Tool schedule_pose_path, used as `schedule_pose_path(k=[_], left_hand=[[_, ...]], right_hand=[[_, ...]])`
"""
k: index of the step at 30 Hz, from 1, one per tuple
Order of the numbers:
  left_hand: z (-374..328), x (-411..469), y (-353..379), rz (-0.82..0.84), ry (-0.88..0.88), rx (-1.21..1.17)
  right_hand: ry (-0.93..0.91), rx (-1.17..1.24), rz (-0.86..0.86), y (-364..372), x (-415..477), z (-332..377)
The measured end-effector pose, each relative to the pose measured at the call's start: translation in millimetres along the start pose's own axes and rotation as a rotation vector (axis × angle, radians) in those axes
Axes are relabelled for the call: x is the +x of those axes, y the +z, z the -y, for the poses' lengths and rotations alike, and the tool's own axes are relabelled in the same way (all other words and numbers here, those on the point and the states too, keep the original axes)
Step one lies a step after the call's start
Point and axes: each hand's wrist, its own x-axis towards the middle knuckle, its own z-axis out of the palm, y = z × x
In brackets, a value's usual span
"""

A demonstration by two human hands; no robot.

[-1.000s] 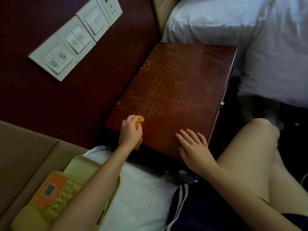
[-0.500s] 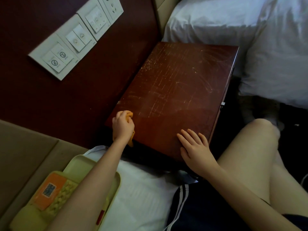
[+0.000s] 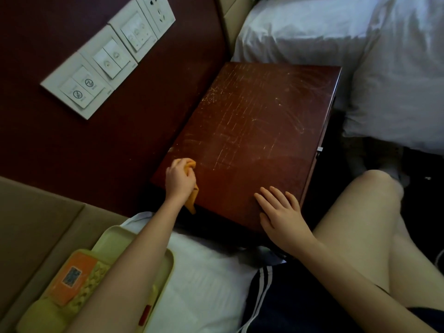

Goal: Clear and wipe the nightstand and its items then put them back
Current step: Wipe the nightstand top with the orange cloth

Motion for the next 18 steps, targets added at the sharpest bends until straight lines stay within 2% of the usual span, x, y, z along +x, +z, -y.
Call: schedule_pose_path(k=[4, 13, 15, 18], left_hand=[[-12.4, -3.9, 4.2, -0.037, -0.066, -0.021], [-17.0, -37.4, 16.5, 0.107, 0.202, -0.005], [-13.9, -26.2, 11.5, 0.104, 0.182, -0.006], [-15.2, -8.0, 3.7, 0.018, 0.037, -0.028]], right_hand=[[-0.010, 0.002, 0.006, 1.0, 0.5, -0.7], [0.001, 0.012, -0.006, 0.0, -0.2, -1.7], [0.006, 0.010, -0.008, -1.0, -0.5, -1.3], [0.006, 0.004, -0.022, -1.3, -1.3, -2.4]])
